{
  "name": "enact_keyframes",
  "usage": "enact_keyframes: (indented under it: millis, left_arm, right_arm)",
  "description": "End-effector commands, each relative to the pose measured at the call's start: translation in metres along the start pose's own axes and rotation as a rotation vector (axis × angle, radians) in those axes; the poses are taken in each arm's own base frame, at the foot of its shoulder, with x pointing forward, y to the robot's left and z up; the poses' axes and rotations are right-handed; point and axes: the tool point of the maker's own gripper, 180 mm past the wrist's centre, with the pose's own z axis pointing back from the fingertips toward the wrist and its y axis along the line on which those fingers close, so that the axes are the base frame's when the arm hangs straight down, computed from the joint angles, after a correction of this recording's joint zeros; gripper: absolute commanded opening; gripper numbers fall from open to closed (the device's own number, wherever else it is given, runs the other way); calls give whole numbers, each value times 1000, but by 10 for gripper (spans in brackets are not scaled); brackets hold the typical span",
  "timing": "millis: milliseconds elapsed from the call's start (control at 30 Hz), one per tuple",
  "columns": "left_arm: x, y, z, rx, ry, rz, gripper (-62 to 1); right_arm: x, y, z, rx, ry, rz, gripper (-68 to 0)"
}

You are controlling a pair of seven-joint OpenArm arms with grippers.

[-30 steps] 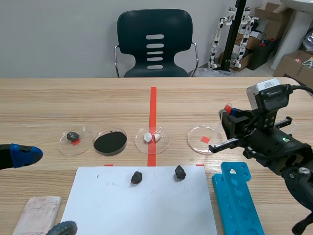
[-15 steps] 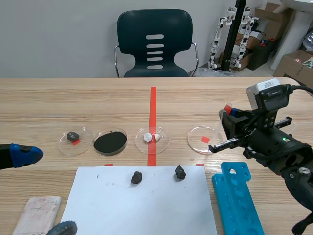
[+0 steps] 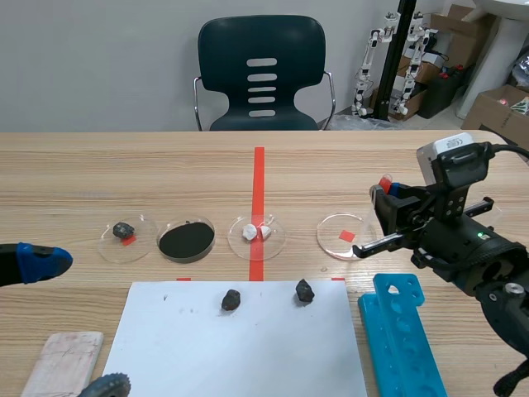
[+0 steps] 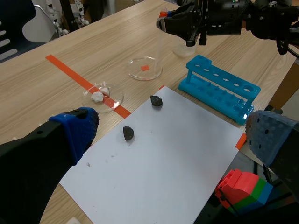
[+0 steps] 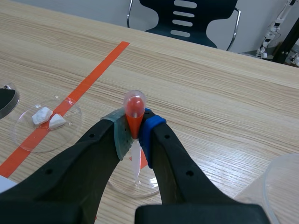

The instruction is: Draw acid from the petri dish

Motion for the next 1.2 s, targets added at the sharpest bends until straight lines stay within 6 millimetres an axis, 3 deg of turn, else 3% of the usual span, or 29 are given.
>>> enact_keyframes:
  millis: [0, 1167]
  left_arm:
    - [9, -4, -2, -13, -35, 8, 14]
    - [9, -4, -2, -13, -35, 8, 14]
  right_arm:
    - [16, -4, -5, -7, -52, 6, -637]
    - [16, -4, -5, -7, -52, 5, -596]
